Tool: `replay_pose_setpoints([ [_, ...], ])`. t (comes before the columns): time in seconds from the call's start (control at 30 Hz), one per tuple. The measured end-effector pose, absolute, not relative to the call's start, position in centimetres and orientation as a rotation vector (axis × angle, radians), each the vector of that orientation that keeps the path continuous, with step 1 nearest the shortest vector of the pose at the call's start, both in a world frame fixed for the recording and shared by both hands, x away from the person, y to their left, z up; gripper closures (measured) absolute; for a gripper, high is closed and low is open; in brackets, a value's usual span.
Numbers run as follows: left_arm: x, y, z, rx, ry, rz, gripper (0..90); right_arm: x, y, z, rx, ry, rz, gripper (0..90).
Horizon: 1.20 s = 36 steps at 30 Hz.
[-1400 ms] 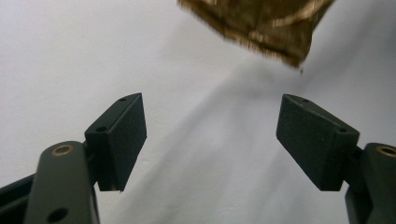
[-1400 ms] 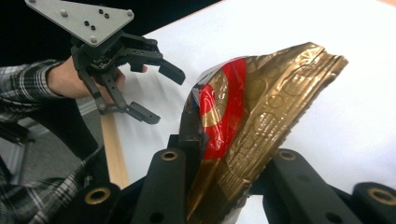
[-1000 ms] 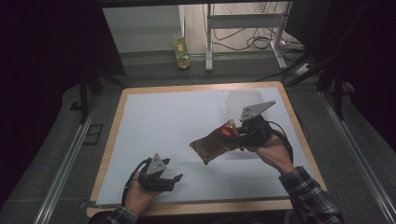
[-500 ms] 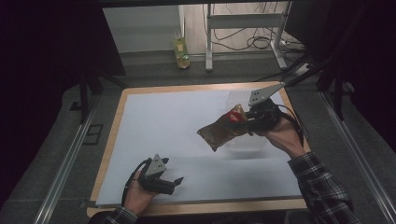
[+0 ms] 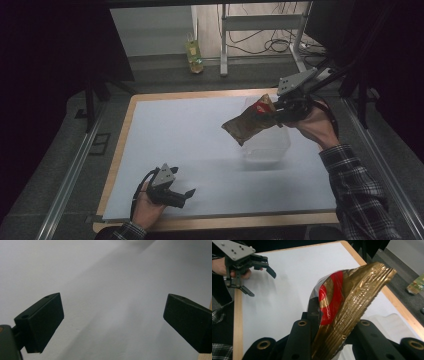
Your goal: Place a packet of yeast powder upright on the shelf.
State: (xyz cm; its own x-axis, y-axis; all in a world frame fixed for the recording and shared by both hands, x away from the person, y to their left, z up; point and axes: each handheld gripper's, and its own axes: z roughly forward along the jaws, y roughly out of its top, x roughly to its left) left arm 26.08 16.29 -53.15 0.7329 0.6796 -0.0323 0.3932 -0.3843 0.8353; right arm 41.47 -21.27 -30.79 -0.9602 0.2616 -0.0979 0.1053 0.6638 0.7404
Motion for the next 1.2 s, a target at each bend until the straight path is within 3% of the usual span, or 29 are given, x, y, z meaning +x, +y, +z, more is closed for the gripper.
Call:
replay_pose_setpoints([
  [0.67, 26.1, 16.4, -53.1, 2.003, 0.811, 0.379, 3.1, 45.0, -24.2, -29.6, 0.184, 2.716, 0.952, 74.6],
  [1.2, 26.1, 16.4, -53.2, 2.015, 0.802, 0.362, 3.3, 46.5, -25.4, -31.4, -0.001, 2.766, 0.820, 74.4],
])
